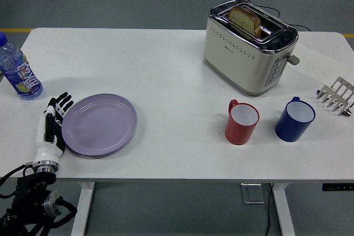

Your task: Push plate across desktop

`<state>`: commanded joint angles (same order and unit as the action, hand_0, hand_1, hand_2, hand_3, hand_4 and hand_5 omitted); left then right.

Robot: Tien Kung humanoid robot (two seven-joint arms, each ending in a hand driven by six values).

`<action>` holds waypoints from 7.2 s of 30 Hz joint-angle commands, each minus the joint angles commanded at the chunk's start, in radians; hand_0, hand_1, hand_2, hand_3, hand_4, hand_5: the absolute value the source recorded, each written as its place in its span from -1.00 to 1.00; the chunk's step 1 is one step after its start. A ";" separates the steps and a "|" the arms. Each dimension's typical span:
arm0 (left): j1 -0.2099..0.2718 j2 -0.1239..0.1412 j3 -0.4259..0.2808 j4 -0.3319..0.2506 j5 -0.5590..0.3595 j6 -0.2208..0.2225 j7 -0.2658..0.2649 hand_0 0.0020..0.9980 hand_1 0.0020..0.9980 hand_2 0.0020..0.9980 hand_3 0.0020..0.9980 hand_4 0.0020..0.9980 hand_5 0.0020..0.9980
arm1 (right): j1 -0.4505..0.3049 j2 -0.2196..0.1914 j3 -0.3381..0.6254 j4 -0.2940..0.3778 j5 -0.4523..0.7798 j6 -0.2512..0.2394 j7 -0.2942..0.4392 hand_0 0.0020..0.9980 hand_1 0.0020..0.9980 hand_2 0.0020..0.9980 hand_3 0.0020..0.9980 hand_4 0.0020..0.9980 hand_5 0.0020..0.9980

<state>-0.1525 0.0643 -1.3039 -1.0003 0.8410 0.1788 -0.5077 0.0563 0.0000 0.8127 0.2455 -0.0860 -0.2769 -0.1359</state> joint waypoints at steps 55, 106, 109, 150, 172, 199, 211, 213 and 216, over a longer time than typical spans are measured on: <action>-0.017 -0.064 0.079 -0.038 -0.010 0.007 -0.001 0.61 0.64 0.62 0.50 -0.06 1.00 | 0.006 0.000 0.001 0.001 -0.022 0.004 -0.001 0.19 0.07 0.27 0.22 -0.26 0.05; -0.032 -0.064 0.202 -0.071 -0.027 0.005 0.000 0.61 0.64 0.62 0.49 -0.06 1.00 | 0.007 0.000 0.014 0.002 -0.053 0.008 -0.004 0.19 0.07 0.26 0.22 -0.25 0.04; -0.033 -0.064 0.208 -0.073 -0.028 0.005 0.000 0.61 0.64 0.62 0.49 -0.06 1.00 | 0.008 0.000 0.014 0.002 -0.054 0.008 -0.004 0.19 0.07 0.26 0.22 -0.25 0.04; -0.037 -0.064 0.332 -0.115 -0.065 0.007 -0.003 0.61 0.64 0.62 0.49 -0.07 1.00 | 0.010 0.000 0.022 0.004 -0.072 0.007 -0.010 0.19 0.07 0.26 0.22 -0.24 0.04; -0.042 -0.064 0.381 -0.138 -0.075 0.012 -0.006 0.60 0.63 0.62 0.49 -0.08 1.00 | 0.009 0.000 0.026 0.005 -0.080 0.005 -0.013 0.19 0.07 0.26 0.22 -0.24 0.05; -0.038 0.038 0.084 -0.268 0.096 -0.090 0.302 0.34 0.40 0.38 0.40 -0.07 1.00 | -0.002 0.000 0.022 0.004 -0.066 -0.001 -0.003 0.19 0.07 0.25 0.22 -0.24 0.04; -0.042 0.136 -0.080 -0.277 0.054 -0.133 0.400 0.29 0.38 0.36 0.41 -0.04 1.00 | -0.002 0.000 0.004 0.004 -0.039 -0.002 0.006 0.19 0.07 0.25 0.22 -0.24 0.04; -0.038 0.146 -0.115 -0.268 0.039 -0.125 0.390 0.31 0.38 0.35 0.41 -0.02 1.00 | -0.003 0.000 -0.004 0.004 -0.026 -0.002 0.009 0.19 0.07 0.25 0.22 -0.24 0.05; -0.035 0.155 -0.154 -0.257 0.033 -0.120 0.381 0.31 0.38 0.35 0.41 -0.02 1.00 | -0.003 0.000 -0.006 0.005 -0.024 -0.002 0.009 0.19 0.07 0.25 0.22 -0.24 0.05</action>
<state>-0.1877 0.2192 -1.4581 -1.2577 0.8736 0.0585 -0.1269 0.0534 0.0000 0.8069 0.2501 -0.1104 -0.2789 -0.1274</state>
